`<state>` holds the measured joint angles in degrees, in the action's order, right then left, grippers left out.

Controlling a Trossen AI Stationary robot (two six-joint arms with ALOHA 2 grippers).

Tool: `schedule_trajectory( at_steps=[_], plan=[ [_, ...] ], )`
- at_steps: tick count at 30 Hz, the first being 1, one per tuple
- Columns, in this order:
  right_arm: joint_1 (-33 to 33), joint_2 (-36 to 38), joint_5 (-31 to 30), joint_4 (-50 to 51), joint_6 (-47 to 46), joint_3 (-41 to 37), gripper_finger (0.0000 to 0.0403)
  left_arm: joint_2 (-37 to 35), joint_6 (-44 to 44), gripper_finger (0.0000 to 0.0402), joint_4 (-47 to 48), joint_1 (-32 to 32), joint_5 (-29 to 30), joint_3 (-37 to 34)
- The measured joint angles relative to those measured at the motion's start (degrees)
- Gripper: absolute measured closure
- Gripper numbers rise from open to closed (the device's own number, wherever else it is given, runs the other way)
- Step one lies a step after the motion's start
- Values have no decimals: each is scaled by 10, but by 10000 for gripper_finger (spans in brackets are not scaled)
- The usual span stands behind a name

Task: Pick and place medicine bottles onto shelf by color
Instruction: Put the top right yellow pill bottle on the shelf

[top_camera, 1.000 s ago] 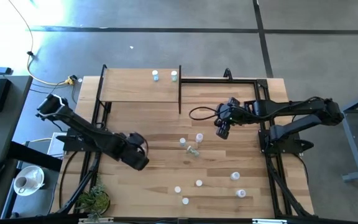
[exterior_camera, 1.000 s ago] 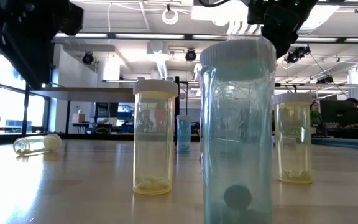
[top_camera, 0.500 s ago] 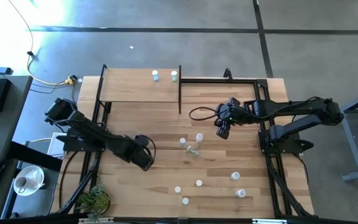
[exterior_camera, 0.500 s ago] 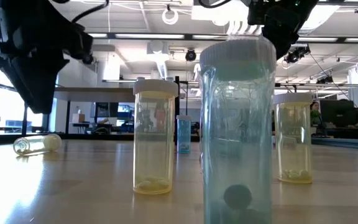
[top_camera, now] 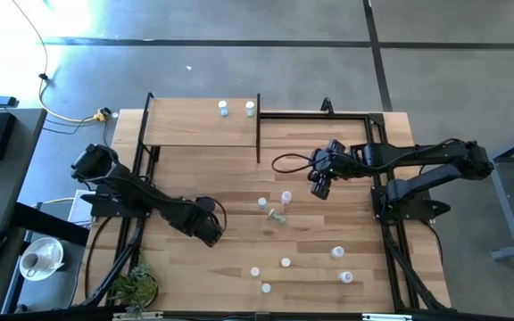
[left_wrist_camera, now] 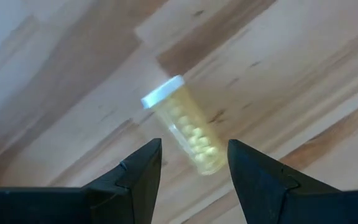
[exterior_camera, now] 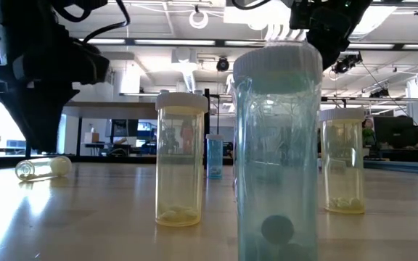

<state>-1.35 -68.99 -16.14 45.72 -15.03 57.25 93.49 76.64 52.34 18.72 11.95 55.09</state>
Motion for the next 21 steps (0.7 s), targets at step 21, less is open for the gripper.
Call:
schedule_trajectory(
  at_steps=[21],
  plan=[
    [0,0,0,6,0,1,224,83,-8,227,-19,1,-54,3]
  ],
)
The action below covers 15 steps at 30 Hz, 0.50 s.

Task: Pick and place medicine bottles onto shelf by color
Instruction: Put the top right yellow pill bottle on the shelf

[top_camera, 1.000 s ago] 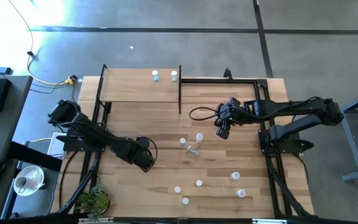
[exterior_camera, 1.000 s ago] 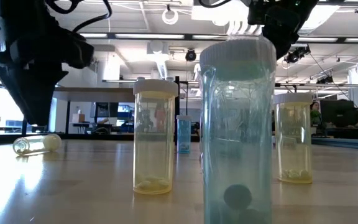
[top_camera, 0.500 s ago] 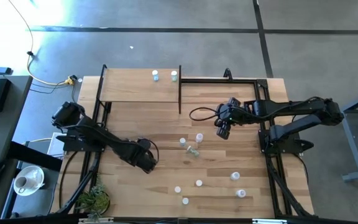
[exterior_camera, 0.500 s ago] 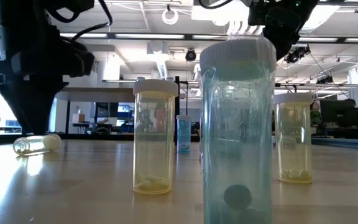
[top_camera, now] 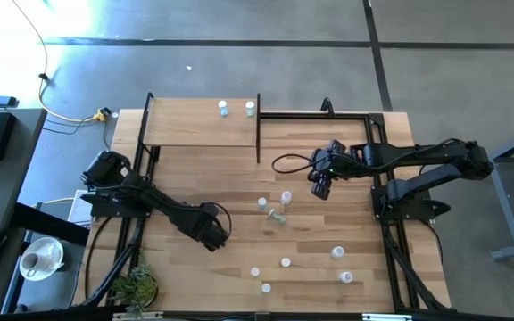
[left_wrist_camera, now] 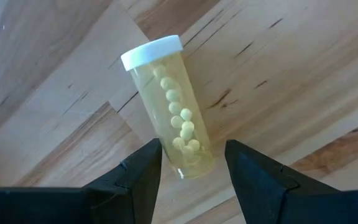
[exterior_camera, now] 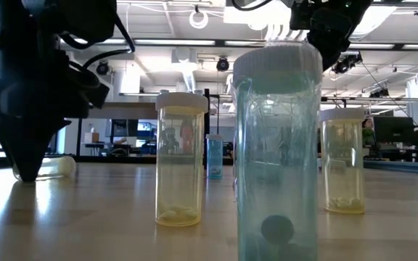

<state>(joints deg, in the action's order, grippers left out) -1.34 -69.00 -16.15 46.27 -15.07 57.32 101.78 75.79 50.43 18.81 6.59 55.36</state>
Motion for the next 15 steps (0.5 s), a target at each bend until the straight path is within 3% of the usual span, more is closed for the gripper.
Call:
schedule_trajectory(
  at_steps=[15],
  plan=[
    [0,0,0,-2,0,0,224,1,-5,227,-1,1,11,-1]
  ],
)
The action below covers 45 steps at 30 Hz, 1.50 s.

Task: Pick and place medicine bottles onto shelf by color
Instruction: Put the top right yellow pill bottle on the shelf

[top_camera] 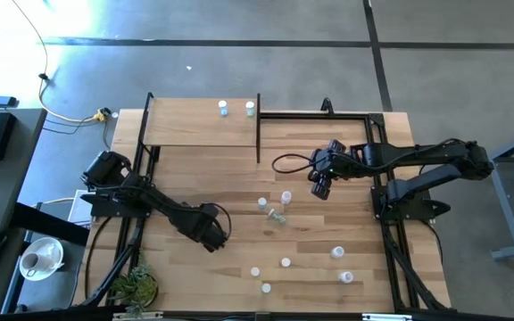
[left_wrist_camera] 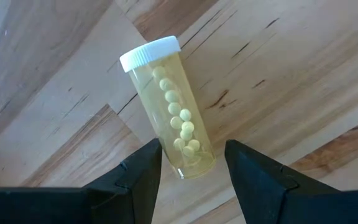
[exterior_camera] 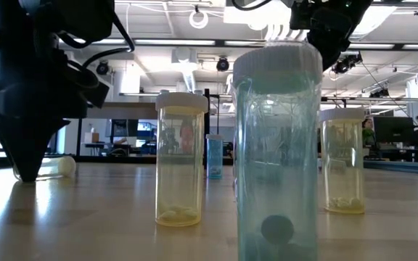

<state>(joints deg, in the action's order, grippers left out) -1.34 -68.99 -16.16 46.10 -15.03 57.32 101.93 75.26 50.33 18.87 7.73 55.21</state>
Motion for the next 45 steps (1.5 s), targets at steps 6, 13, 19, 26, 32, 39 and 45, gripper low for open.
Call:
schedule_trajectory(
  at_steps=[6,13,19,26,32,39,45],
  plan=[
    [0,0,0,0,0,0,224,0,1,227,0,0,0,0],
    [0,0,0,0,0,0,224,0,1,227,0,0,2,0],
    [0,0,0,0,-4,0,224,0,-4,230,-1,0,3,-1],
    [0,0,0,0,-4,0,224,1,-14,272,-6,0,2,-1],
    [0,0,0,0,-4,0,224,1,-20,304,-7,0,1,-1],
    [0,0,0,0,-4,0,224,1,-20,307,-7,4,1,-1],
    [0,0,0,0,-4,-1,224,1,-41,308,-8,4,2,-1]
  ],
)
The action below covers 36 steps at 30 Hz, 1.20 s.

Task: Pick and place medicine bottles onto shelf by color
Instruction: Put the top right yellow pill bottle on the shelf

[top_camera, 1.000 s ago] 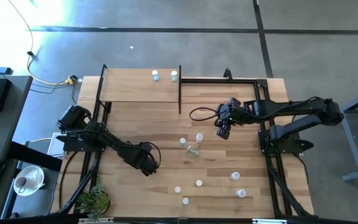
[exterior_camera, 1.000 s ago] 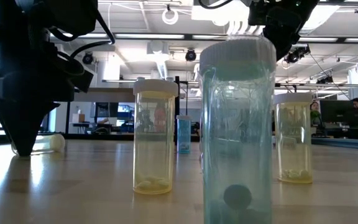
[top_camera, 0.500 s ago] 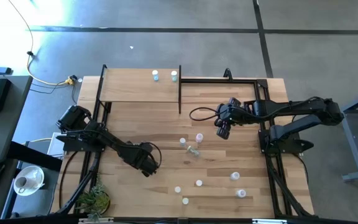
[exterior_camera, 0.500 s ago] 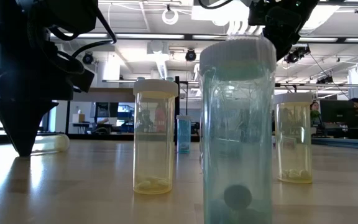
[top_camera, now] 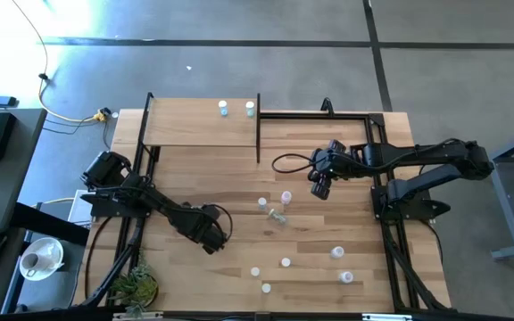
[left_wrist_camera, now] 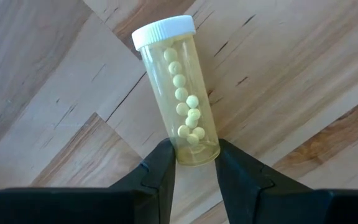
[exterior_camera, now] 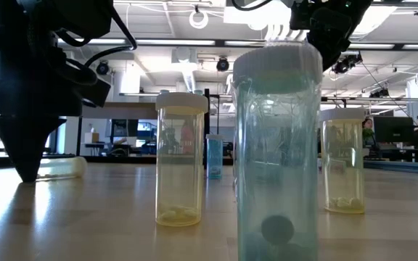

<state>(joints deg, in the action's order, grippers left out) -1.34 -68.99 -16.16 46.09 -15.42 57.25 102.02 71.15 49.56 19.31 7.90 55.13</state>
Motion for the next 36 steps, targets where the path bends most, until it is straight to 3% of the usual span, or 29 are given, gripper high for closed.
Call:
schedule_trajectory(
  at_steps=[23,36],
  plan=[
    [0,0,0,0,0,0,224,-63,-122,309,-33,-2,2,-3],
    [0,0,0,0,0,0,224,-64,-209,309,-82,-17,-38,-1]
  ],
)
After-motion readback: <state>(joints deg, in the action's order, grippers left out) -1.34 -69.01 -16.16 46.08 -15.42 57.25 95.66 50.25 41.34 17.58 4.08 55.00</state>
